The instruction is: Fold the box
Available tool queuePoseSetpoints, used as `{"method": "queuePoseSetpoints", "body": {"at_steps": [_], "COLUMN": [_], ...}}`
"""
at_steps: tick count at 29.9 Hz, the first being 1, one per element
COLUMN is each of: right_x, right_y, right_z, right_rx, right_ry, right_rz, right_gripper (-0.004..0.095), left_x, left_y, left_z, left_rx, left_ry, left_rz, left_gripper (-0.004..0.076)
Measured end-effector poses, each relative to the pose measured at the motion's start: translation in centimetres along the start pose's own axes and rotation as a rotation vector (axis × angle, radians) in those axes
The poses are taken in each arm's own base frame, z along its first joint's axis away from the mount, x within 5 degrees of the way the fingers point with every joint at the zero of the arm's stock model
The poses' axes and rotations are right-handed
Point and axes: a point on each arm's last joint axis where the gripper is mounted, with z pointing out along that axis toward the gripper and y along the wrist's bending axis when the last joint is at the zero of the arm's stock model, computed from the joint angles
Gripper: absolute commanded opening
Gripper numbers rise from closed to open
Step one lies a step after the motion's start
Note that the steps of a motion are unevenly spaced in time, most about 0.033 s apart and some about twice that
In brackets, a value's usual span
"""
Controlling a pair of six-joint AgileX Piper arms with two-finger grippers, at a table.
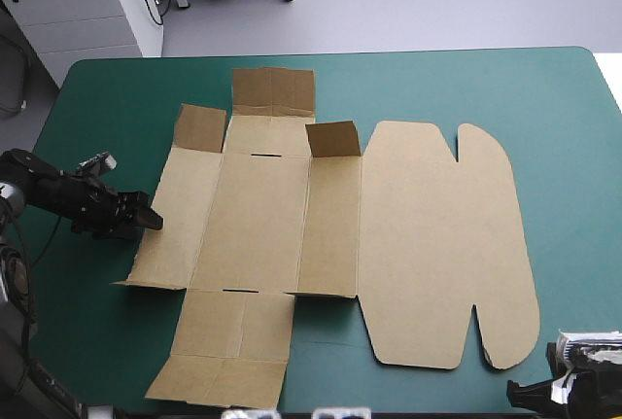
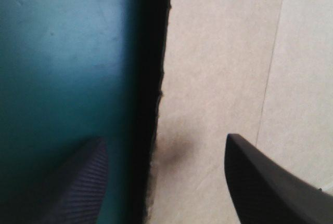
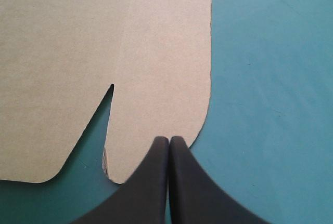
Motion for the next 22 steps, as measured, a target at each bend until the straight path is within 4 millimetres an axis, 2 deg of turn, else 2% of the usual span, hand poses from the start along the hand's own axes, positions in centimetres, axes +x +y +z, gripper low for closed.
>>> {"method": "queuePoseSetpoints", "body": {"at_steps": [9,19,22], "right_x": [0.0,0.0,0.0], "right_y": [0.0,0.0,0.0], "right_z": [0.0,0.0,0.0], "right_rx": [0.000,0.000,0.000], "right_ry": [0.001,0.001,0.001], "right_rz": [0.000,0.000,0.000], "right_gripper": [-0.0019,-0.0019,-0.0019], "left_x": [-0.3,-0.9,-0.9], "left_y": [-0.3,-2.7,-2.9], "left_z": [1.3,3.6,3.8], "left_rx": [0.065,0.151,0.153], "left_ry": [0.012,0.052,0.056], "left_rz": [-0.020,0.034,0.039], "left_gripper": [0.0467,0.0467,0.0426]}}
